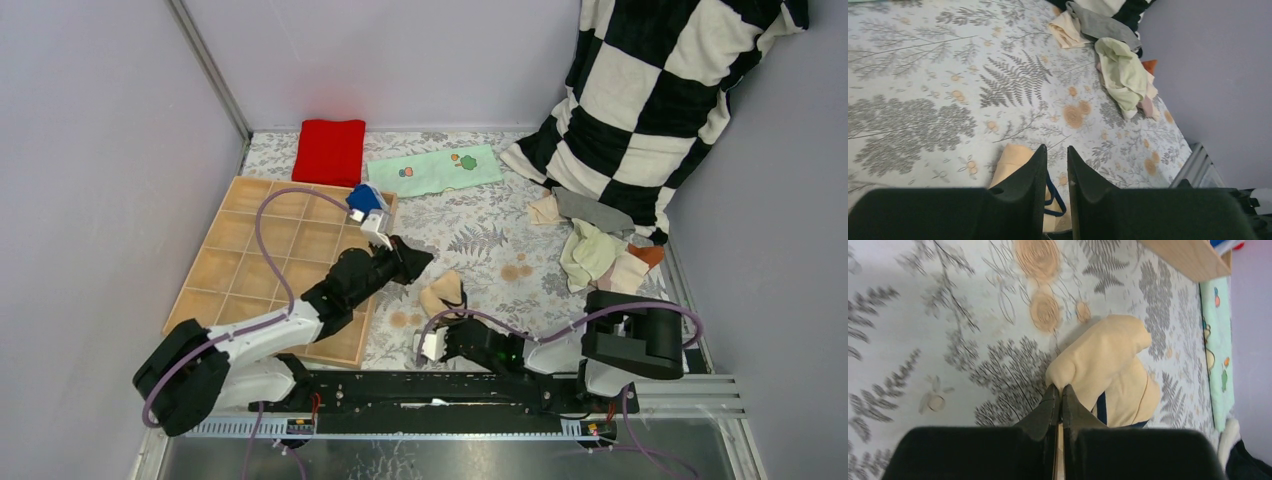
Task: Roll the underwear
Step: Roll the underwear to the center of the board, then pick up the underwear from the center of the board.
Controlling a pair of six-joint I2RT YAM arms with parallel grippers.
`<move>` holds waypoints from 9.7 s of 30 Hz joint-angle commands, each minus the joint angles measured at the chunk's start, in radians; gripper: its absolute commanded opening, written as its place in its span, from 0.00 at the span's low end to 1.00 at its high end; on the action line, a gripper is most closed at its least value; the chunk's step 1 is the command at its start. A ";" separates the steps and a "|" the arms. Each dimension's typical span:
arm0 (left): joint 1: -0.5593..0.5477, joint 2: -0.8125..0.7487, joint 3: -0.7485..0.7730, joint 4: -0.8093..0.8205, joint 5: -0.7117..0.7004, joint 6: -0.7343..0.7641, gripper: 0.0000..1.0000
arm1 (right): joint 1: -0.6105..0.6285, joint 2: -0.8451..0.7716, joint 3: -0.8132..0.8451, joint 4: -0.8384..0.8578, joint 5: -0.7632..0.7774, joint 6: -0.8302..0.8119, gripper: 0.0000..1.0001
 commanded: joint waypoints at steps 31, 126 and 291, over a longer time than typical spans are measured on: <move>0.010 -0.179 -0.108 -0.218 0.114 0.052 0.13 | 0.066 0.296 -0.188 0.923 0.034 0.629 0.00; -0.105 0.459 -0.069 0.139 0.067 -0.043 0.00 | 0.066 -0.337 -0.056 -0.234 0.394 0.912 0.56; -0.040 0.312 0.046 -0.031 0.070 -0.026 0.02 | -0.439 -0.024 0.277 -0.702 -0.495 1.057 0.00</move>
